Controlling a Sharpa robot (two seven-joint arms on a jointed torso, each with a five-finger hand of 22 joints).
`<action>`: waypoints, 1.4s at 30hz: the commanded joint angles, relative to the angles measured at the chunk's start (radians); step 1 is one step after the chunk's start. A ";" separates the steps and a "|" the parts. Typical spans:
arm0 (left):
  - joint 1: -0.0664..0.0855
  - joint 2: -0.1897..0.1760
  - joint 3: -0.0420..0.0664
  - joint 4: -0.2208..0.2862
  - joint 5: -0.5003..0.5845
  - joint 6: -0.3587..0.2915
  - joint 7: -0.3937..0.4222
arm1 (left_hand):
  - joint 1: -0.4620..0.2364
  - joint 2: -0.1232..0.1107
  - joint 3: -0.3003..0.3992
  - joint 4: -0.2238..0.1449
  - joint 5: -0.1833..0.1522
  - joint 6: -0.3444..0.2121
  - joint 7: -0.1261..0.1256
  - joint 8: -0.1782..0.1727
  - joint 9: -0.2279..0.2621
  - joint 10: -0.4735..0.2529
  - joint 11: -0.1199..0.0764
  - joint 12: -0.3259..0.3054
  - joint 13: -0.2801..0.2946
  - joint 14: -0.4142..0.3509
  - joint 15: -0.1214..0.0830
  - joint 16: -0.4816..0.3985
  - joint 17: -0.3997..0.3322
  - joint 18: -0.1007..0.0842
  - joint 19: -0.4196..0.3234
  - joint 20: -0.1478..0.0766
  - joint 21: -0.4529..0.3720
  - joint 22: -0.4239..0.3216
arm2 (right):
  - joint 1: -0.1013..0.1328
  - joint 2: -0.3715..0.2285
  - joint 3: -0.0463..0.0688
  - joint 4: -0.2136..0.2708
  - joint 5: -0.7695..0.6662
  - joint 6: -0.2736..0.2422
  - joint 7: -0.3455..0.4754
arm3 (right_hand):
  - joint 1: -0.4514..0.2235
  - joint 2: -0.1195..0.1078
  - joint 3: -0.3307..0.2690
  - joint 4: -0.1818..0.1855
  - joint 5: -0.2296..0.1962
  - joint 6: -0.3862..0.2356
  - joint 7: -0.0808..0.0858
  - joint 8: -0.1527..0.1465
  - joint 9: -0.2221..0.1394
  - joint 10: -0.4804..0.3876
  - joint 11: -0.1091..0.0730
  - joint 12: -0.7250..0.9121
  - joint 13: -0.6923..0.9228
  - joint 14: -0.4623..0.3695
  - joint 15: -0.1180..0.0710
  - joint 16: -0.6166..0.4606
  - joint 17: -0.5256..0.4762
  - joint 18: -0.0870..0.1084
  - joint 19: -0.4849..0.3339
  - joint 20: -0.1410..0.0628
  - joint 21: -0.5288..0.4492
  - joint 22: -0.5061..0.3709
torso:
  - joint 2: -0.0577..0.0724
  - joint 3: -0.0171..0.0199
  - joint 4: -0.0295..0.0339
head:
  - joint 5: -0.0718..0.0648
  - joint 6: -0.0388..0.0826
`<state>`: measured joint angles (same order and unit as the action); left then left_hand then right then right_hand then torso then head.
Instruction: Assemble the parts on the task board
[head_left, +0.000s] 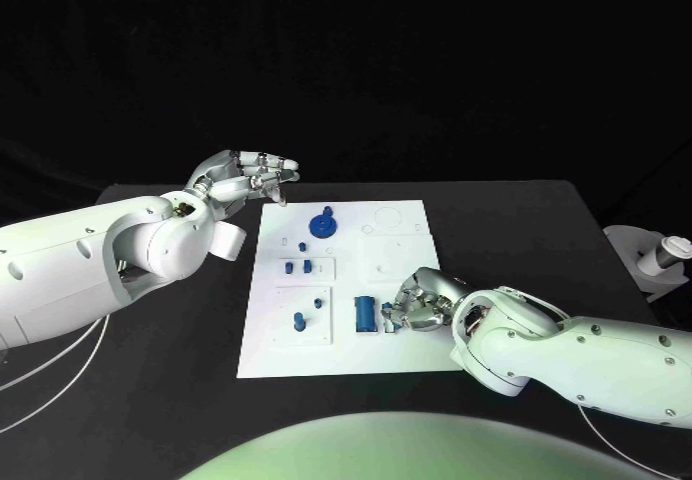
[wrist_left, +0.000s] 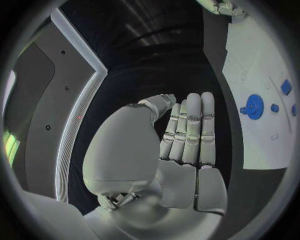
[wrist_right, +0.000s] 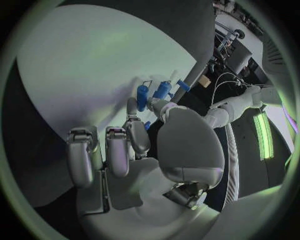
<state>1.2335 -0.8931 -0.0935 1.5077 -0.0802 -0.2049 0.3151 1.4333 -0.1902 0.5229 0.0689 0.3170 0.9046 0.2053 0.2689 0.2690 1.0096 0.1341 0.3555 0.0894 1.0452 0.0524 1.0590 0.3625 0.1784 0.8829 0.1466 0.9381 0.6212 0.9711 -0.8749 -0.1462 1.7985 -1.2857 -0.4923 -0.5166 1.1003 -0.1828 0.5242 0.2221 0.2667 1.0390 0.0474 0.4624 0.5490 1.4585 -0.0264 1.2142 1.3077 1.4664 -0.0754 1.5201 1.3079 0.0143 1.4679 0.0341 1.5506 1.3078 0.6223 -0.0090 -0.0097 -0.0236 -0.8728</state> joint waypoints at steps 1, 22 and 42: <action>0.001 0.001 0.001 0.003 -0.003 0.018 0.002 | 0.009 0.003 0.004 -0.004 0.005 -0.007 -0.002 0.004 -0.001 -0.007 -0.002 0.003 -0.001 -0.009 0.000 0.003 -0.001 0.007 0.005 -0.003 0.003 0.001 | -0.003 0.004 -0.002 -0.003 -0.024 0.019 -0.014 | -0.020 0.000 -0.008 0.014 -0.015 0.001 0.003 -0.007 -0.002 0.008 0.003 0.007 0.054 0.083 -0.008 0.006 0.154 -0.011 0.096 -0.006 0.004 0.258 | -0.001 -0.0001 -0.0006 | 0.001 0.000; 0.001 -0.001 0.001 0.004 -0.006 0.024 -0.006 | 0.008 0.004 0.005 -0.003 0.005 -0.007 -0.001 0.004 -0.001 -0.008 -0.001 0.004 -0.002 -0.009 0.000 0.002 -0.001 0.006 0.005 -0.003 0.004 0.002 | -0.003 0.000 -0.002 0.007 -0.065 0.034 -0.024 | -0.083 -0.016 -0.076 0.067 -0.007 0.006 0.004 -0.011 -0.004 0.007 0.005 0.001 0.057 0.083 -0.006 0.005 0.153 -0.009 0.094 -0.005 -0.001 0.257 | 0.000 0.0007 -0.0011 | 0.000 0.000; 0.001 -0.003 0.001 0.004 -0.007 0.026 -0.009 | 0.009 0.005 0.006 -0.004 0.005 -0.008 -0.001 0.005 -0.002 -0.008 -0.001 0.004 -0.002 -0.010 0.000 0.002 -0.002 0.006 0.004 -0.003 0.005 0.002 | -0.004 -0.036 -0.002 0.036 -0.106 0.010 -0.021 | -0.131 -0.015 -0.142 0.070 0.074 0.008 0.002 -0.011 -0.003 0.008 0.003 0.000 0.060 0.083 -0.008 0.005 0.154 -0.010 0.094 -0.006 0.000 0.257 | -0.001 0.0001 -0.0012 | 0.003 0.000</action>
<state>1.2336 -0.8967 -0.0935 1.5090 -0.0833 -0.1952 0.3042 1.4342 -0.1894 0.5258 0.0660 0.3170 0.9046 0.2053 0.2688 0.2684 1.0096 0.1341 0.3561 0.0886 1.0452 0.0524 1.0591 0.3617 0.1783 0.8829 0.1466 0.9381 0.6220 0.9679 -0.9089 -0.1477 1.8319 -1.3649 -0.4824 -0.5358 0.9800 -0.1958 0.3885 0.2905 0.3367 1.0451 0.0483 0.4541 0.5450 1.4615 -0.0233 1.2174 1.3075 1.4665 -0.0753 1.5201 1.3076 0.0143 1.4678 0.0342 1.5506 1.3074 0.6218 -0.0083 -0.0109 -0.0215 -0.8728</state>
